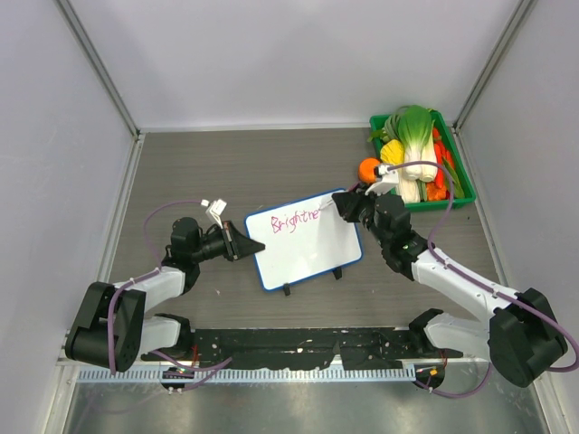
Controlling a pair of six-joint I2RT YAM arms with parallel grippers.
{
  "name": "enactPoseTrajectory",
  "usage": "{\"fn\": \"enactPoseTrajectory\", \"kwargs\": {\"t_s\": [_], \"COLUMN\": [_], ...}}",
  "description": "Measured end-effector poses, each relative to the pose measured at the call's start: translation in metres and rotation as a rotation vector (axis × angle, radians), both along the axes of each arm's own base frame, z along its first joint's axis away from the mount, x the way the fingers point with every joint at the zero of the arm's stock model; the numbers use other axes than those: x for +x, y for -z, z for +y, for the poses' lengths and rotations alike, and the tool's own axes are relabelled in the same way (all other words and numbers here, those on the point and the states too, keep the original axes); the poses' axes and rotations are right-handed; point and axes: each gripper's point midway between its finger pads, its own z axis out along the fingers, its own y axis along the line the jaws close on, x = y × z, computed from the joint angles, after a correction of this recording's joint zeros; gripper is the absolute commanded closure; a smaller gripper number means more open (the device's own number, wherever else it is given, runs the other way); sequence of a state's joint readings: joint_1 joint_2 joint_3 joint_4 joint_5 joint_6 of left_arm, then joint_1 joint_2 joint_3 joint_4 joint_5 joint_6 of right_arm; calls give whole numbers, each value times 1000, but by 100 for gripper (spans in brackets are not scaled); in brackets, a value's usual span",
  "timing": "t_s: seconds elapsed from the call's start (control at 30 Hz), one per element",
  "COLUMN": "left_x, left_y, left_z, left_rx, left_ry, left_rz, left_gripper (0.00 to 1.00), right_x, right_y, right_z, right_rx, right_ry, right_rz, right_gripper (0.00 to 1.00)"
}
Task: Write a sentence on the whiteboard
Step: Write with the whiteboard marker on the whiteboard.
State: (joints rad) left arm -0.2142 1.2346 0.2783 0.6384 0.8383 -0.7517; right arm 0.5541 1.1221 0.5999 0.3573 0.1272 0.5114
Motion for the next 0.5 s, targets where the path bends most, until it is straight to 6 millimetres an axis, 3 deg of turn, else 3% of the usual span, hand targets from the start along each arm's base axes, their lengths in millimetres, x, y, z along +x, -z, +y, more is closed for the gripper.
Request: {"fn": "enactPoseTrajectory", "kwargs": {"t_s": [0.5], "left_x": [0], "left_y": [0], "left_z": [0], "left_rx": [0], "left_ry": [0], "left_rz": [0], "left_gripper": [100], "right_x": [-6], "right_y": [7], "right_z": [-4], "right_rx": [-5], "right_ry": [1], "right_rz": [13], "right_gripper": [99]}}
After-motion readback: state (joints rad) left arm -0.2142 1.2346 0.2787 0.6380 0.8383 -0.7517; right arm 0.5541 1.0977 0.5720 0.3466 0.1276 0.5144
